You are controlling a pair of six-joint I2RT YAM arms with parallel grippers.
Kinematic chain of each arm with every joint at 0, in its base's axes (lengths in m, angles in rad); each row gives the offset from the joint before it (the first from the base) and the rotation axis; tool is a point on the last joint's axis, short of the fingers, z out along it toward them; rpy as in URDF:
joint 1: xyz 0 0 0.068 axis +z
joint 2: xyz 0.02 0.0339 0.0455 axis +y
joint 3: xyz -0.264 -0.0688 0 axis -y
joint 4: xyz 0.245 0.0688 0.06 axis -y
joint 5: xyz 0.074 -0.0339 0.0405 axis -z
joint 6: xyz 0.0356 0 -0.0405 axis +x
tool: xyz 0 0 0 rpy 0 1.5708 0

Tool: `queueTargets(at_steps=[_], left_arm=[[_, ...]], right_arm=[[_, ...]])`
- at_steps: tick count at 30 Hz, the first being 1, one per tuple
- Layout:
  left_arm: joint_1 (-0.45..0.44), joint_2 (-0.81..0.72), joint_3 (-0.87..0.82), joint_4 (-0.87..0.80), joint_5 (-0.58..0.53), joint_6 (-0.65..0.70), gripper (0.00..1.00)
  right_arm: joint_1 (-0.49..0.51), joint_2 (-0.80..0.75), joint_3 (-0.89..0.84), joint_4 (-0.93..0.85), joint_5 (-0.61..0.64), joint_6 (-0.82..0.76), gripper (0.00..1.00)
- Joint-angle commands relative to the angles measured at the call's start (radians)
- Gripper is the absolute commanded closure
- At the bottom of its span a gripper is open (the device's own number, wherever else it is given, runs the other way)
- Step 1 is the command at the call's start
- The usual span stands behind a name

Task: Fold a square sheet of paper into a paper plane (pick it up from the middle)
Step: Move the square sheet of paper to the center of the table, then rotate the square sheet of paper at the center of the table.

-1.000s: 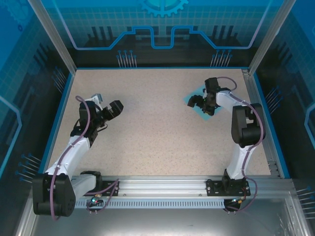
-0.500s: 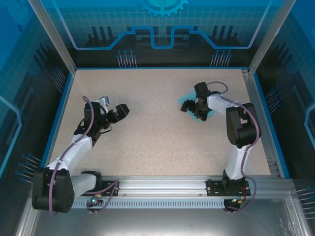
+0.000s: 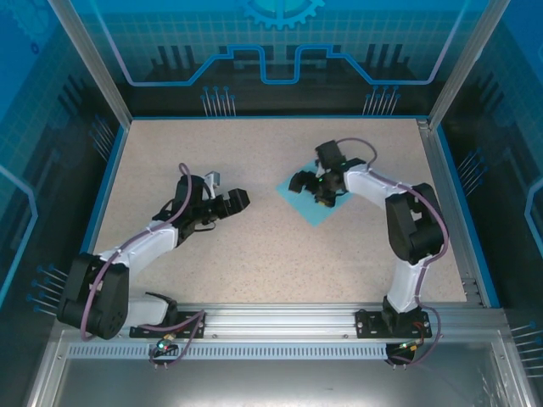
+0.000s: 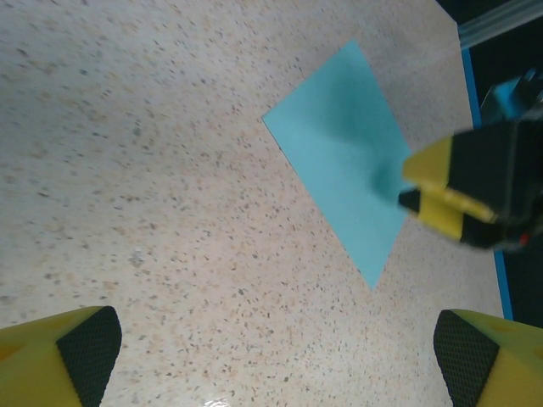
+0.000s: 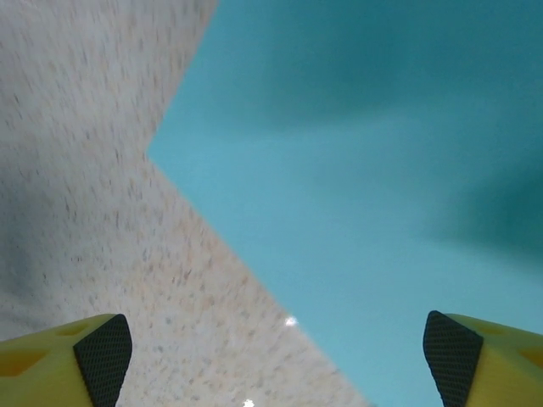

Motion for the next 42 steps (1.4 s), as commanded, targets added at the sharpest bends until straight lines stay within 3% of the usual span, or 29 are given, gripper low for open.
queueTargets(at_steps=[1, 8, 13, 17, 22, 30, 32, 36, 39, 42], left_arm=[[-0.037, 0.036, 0.039, 0.023, 0.019, -0.016, 0.01], [-0.077, 0.058, 0.05, 0.031, 0.01, -0.025, 0.01], [-0.083, 0.064, 0.056, 0.025, 0.01, -0.024, 0.01], [-0.085, 0.063, 0.061, 0.029, 0.007, -0.024, 0.01], [-0.086, 0.065, 0.07, 0.023, 0.001, -0.02, 0.01], [-0.094, 0.062, 0.067, 0.017, -0.009, -0.016, 0.01], [-0.094, 0.055, 0.066, 0.009, -0.013, -0.011, 0.01], [-0.094, 0.039, 0.052, 0.009, -0.017, -0.01, 0.01], [-0.096, 0.036, 0.045, 0.019, -0.014, -0.014, 0.01], [-0.096, 0.034, 0.043, 0.012, -0.012, -0.017, 0.01]], right_arm=[[-0.08, 0.044, 0.072, -0.073, -0.039, -0.163, 0.09], [-0.177, 0.158, 0.165, -0.133, 0.007, -0.205, 0.11], [-0.186, 0.209, 0.204, -0.197, 0.049, -0.193, 0.11], [-0.181, 0.181, 0.133, -0.206, 0.101, -0.123, 0.1], [-0.134, 0.047, -0.083, -0.108, 0.107, 0.054, 0.09], [0.062, -0.142, -0.336, 0.065, 0.107, 0.346, 0.05], [0.087, -0.19, -0.323, 0.027, 0.157, 0.323, 0.03], [0.091, -0.209, -0.216, -0.049, 0.195, 0.038, 0.02], [0.078, -0.16, -0.146, -0.049, 0.125, -0.182, 0.05], [0.058, -0.069, -0.044, -0.085, 0.042, -0.293, 0.1]])
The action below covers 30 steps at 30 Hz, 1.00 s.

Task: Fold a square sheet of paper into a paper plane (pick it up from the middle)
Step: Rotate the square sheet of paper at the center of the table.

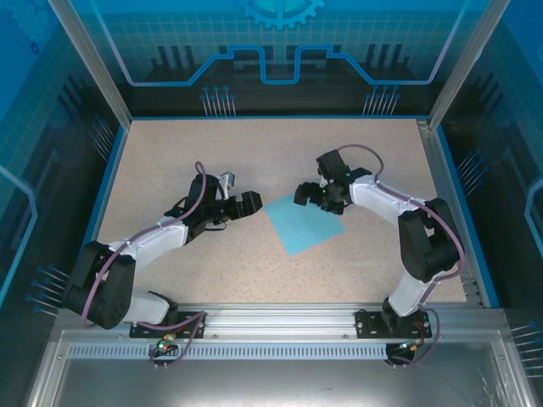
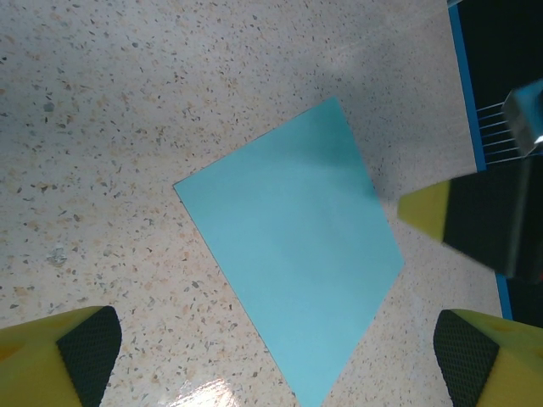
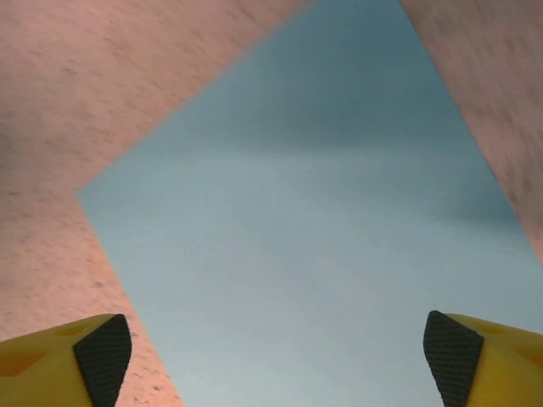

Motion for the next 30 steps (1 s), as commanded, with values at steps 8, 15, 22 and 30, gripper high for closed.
queueTargets(at_steps=[8, 15, 22, 30], left_arm=[[-0.012, -0.054, -0.019, -0.01, -0.009, -0.016, 0.01], [-0.012, -0.066, -0.013, -0.026, -0.009, -0.003, 0.01], [-0.012, -0.074, -0.011, -0.025, -0.008, -0.005, 0.01], [-0.014, -0.054, -0.008, -0.019, -0.008, -0.013, 0.01]], right_arm=[[-0.03, 0.288, 0.323, -0.147, -0.133, -0.263, 0.15], [-0.048, 0.393, 0.382, -0.164, -0.1, -0.203, 0.15], [-0.096, 0.351, 0.258, -0.162, 0.086, 0.087, 0.18], [-0.057, 0.162, -0.029, 0.043, 0.113, 0.437, 0.19]])
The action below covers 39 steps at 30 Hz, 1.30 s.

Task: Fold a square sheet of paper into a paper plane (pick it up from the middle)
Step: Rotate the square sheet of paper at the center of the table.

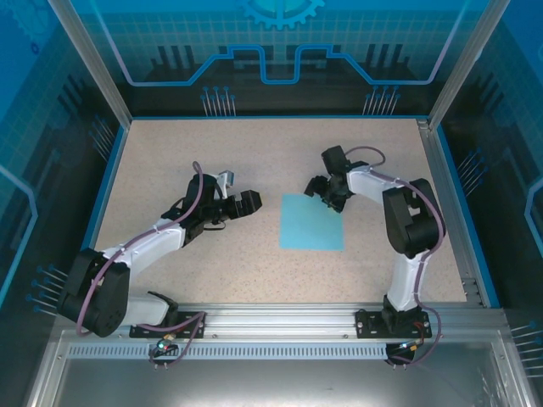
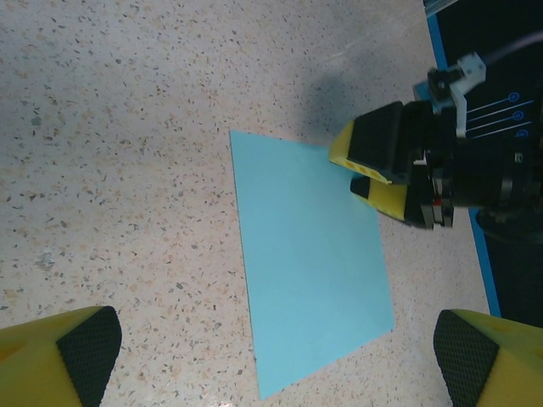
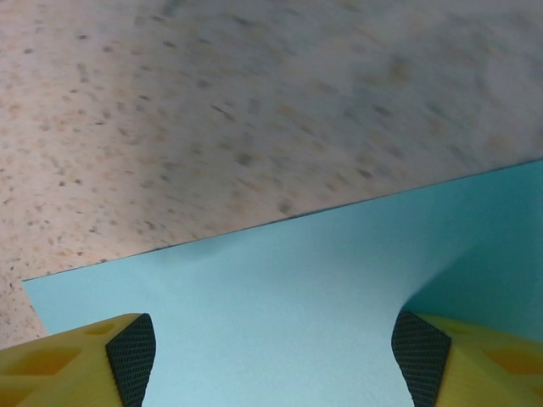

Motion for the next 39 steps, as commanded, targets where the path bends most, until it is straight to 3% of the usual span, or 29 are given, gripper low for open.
queueTargets(at_steps=[1, 7, 10, 12, 14, 16, 30, 36, 39], left_arm=[[-0.008, -0.004, -0.003, -0.013, -0.007, -0.011, 0.01], [-0.008, -0.014, -0.007, -0.023, -0.047, 0.003, 0.01], [-0.008, -0.026, -0.018, -0.019, -0.093, 0.009, 0.01], [-0.007, -0.031, -0.019, -0.018, -0.114, 0.007, 0.01], [-0.006, -0.029, -0.021, -0.009, -0.127, -0.002, 0.01], [-0.005, -0.025, -0.019, 0.0, -0.128, -0.009, 0.01], [0.013, -0.069, -0.041, -0.021, -0.134, -0.023, 0.01], [0.012, -0.093, -0.058, -0.011, -0.143, -0.014, 0.01], [0.012, -0.093, -0.051, -0.019, -0.141, -0.01, 0.01]], right_arm=[[0.036, -0.031, -0.065, 0.025, 0.051, 0.111, 0.17], [0.07, -0.116, 0.057, -0.126, 0.13, -0.244, 0.01], [0.116, -0.168, 0.049, -0.209, 0.243, -0.328, 0.01], [0.122, -0.181, 0.013, -0.193, 0.154, -0.367, 0.01], [0.128, -0.182, -0.028, -0.128, 0.007, -0.381, 0.05], [0.14, -0.164, -0.037, -0.1, -0.032, -0.37, 0.08], [0.211, 0.068, 0.095, -0.154, -0.046, -0.452, 0.12], [0.228, 0.096, 0.092, -0.125, -0.12, -0.531, 0.13], [0.231, 0.096, 0.127, -0.167, -0.082, -0.528, 0.12]])
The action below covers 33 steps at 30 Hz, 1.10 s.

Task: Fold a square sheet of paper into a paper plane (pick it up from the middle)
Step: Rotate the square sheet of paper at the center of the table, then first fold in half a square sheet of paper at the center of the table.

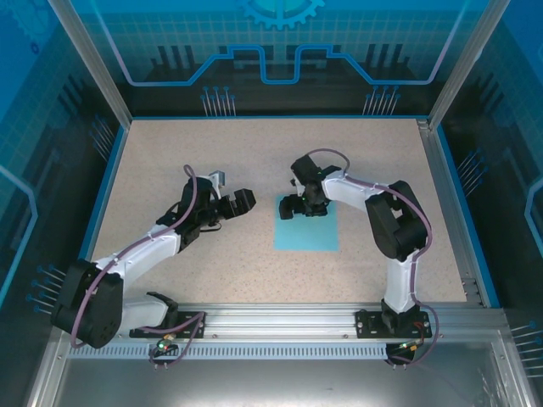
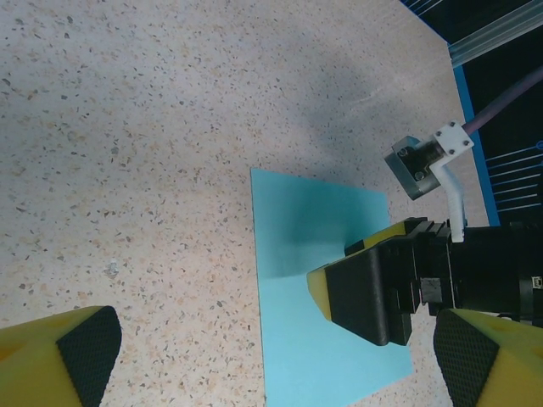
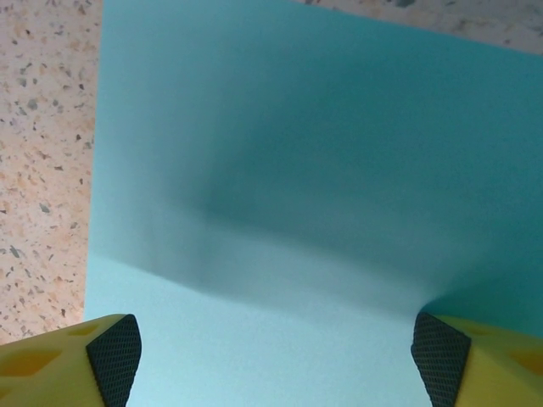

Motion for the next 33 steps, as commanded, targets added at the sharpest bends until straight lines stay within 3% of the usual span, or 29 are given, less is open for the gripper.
queueTargets(at_steps=[1, 5, 8, 13, 16, 18, 25, 33], left_arm=[[0.005, -0.018, -0.01, -0.014, -0.012, 0.014, 0.01], [0.006, -0.006, -0.016, 0.02, -0.012, 0.002, 0.01], [0.006, 0.005, -0.006, 0.014, -0.046, -0.016, 0.01], [0.011, -0.011, -0.041, 0.072, -0.092, -0.012, 0.01], [0.02, 0.001, -0.033, 0.07, -0.065, -0.009, 0.01], [0.03, 0.035, 0.025, -0.021, -0.015, 0.011, 0.01], [0.031, 0.111, 0.028, 0.039, 0.121, -0.009, 0.01], [0.03, 0.175, 0.053, 0.057, 0.172, -0.017, 0.01]], right_arm=[[0.03, 0.028, 0.031, -0.025, -0.045, -0.051, 0.12], [0.037, -0.024, 0.087, -0.06, -0.003, -0.08, 0.05], [0.059, -0.09, 0.119, -0.13, 0.186, -0.027, 0.01], [0.116, -0.217, 0.021, -0.113, 0.49, 0.086, 0.01], [0.068, -0.177, 0.052, -0.246, 0.387, 0.211, 0.01], [0.061, -0.155, 0.032, -0.21, 0.292, 0.22, 0.01], [0.09, -0.087, 0.021, -0.209, 0.276, 0.28, 0.01], [0.11, 0.02, 0.127, -0.308, 0.299, 0.29, 0.01]])
